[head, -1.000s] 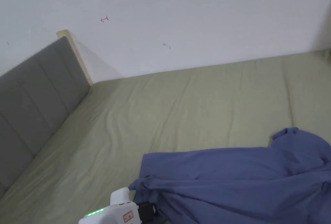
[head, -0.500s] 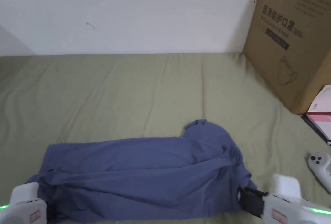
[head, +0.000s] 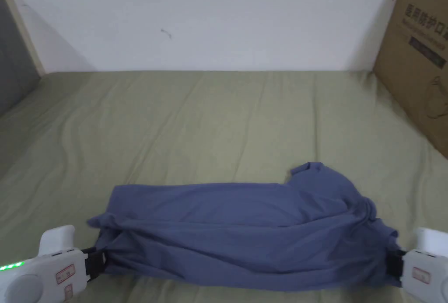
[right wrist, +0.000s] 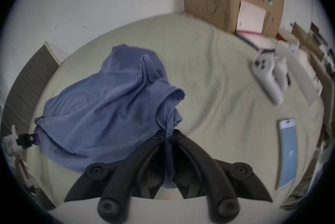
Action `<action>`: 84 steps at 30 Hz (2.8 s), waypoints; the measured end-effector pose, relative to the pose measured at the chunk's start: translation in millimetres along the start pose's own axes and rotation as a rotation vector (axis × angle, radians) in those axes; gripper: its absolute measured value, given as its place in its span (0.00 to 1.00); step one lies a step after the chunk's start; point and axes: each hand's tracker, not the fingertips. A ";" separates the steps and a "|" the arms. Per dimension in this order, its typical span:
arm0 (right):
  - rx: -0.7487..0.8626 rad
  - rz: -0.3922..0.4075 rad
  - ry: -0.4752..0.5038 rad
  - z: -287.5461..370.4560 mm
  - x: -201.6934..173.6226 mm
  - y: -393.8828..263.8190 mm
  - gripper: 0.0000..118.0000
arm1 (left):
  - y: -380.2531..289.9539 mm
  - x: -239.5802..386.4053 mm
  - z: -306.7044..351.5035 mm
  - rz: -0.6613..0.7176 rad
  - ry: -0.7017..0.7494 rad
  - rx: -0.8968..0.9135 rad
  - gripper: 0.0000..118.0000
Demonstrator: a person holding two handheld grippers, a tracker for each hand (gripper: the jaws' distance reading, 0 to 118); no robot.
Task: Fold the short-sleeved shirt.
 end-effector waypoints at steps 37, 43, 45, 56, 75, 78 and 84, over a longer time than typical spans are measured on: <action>0.349 0.197 0.253 231.3 -34.1 -61.1 0.51 | -68.3 102.8 248.2 -0.277 -0.059 0.458 0.53; 0.373 0.256 0.300 240.6 -60.7 -53.9 0.01 | -63.4 118.4 262.4 -0.255 -0.130 0.488 0.00; 0.393 0.260 0.301 241.1 -64.9 -56.7 0.00 | -68.0 117.1 264.2 -0.242 -0.143 0.496 0.00; 0.360 0.250 0.325 230.1 -69.9 -56.9 0.00 | -33.6 63.1 217.1 -0.180 -0.070 0.262 0.18; 0.141 0.146 0.236 177.6 -22.2 -76.2 0.00 | 6.2 2.6 -53.1 -0.050 0.045 -0.258 0.04; 0.130 0.128 0.238 164.3 -19.2 -63.1 0.00 | 3.8 10.1 -57.5 -0.085 0.084 -0.266 0.04; -0.065 0.127 0.195 61.6 -0.5 19.1 0.67 | 7.9 9.5 -57.6 -0.104 0.087 -0.284 0.04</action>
